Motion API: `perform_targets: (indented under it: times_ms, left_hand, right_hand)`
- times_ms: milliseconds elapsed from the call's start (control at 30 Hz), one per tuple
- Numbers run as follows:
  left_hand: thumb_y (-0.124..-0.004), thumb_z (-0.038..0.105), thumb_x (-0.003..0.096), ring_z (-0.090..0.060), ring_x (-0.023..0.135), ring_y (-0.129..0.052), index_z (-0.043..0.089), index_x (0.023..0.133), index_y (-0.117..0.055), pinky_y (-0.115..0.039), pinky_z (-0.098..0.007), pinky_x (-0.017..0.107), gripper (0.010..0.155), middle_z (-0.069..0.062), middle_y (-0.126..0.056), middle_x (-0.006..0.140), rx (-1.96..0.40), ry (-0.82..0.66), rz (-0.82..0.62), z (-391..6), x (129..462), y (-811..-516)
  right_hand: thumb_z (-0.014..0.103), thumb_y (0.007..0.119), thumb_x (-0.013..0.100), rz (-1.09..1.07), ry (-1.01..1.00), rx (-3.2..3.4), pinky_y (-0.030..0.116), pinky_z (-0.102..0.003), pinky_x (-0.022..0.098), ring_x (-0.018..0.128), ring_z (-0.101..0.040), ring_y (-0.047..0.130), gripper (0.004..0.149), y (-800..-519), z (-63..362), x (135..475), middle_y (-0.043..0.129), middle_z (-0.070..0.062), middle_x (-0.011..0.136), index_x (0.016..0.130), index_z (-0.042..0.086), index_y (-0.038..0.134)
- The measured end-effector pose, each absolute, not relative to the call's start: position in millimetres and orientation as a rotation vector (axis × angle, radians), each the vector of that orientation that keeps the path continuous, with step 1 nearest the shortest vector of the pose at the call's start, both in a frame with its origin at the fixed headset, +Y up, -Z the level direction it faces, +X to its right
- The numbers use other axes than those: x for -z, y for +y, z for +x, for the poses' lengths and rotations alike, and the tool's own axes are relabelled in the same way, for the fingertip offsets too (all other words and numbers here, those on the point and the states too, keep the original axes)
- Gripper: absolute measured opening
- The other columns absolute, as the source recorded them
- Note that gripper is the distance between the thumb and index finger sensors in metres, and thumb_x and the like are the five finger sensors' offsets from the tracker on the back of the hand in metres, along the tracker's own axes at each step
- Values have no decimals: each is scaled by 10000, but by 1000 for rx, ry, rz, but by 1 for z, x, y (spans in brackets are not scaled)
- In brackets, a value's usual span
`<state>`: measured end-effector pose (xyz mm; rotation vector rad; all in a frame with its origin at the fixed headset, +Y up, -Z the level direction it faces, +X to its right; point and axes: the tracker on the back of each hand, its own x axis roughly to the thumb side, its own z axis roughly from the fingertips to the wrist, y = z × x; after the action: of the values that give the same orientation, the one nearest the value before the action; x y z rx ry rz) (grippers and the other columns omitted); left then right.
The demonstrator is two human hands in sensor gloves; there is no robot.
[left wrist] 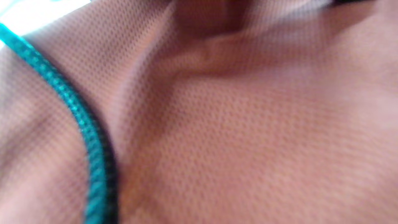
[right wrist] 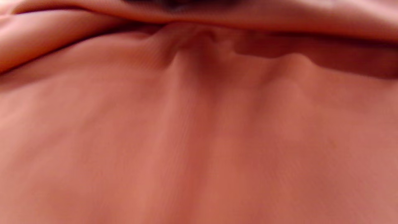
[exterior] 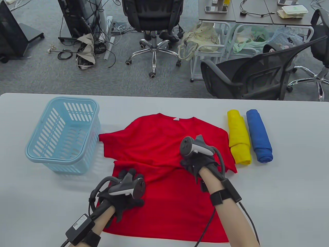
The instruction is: Roll t-shirt into tight roll
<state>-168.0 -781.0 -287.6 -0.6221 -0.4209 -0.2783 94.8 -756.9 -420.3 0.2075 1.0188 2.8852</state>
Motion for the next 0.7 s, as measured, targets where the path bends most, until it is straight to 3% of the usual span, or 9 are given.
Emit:
perform_targets:
  times_ms: [200,367,533,633,700]
  left_hand:
    - [-387,727,479,-566,1089,-228,201,1129,28,-435,-709,751,934,-236,-6,1198,281,-411,-635,-169,287,-781]
    - [-383,733,476,-569,1092,-228,199,1128,32,-444,-726,743,939,-238,-7,1200,283,-405,-638,-168,287,-780]
    - [-374,739,472,-573,1093,-236,193,1129,32,-456,-725,744,946,-245,-11,1201,297,-405,-635,-168,287,-779]
    - [-373,739,476,-577,1094,-241,186,1129,34,-465,-723,748,948,-251,-11,1202,308,-409,-644,-167,288,-778]
    - [-387,722,491,-565,1101,-269,191,1136,11,-493,-706,754,925,-245,-37,1210,318,-407,-644,-166,290,-774]
  right_hand:
    - [426,425,662,-6,1018,-2840,260,-605,773,1127,-443,56,665,-764,96,462,20,-144,1208,1190,174,109]
    - [422,397,664,-31,994,-2803,201,-596,774,1115,-439,-3,663,-766,103,472,-25,-140,1199,1186,179,70]
    - [488,448,658,100,849,-2949,241,-607,760,1104,-488,49,730,-748,98,439,15,-189,1201,1193,138,95]
    - [549,515,638,220,755,-3081,327,-621,751,1117,-525,188,793,-742,92,396,122,-228,1217,1205,114,171]
    - [568,525,631,285,814,-3085,380,-623,743,1113,-539,271,807,-745,91,369,188,-248,1218,1209,97,215]
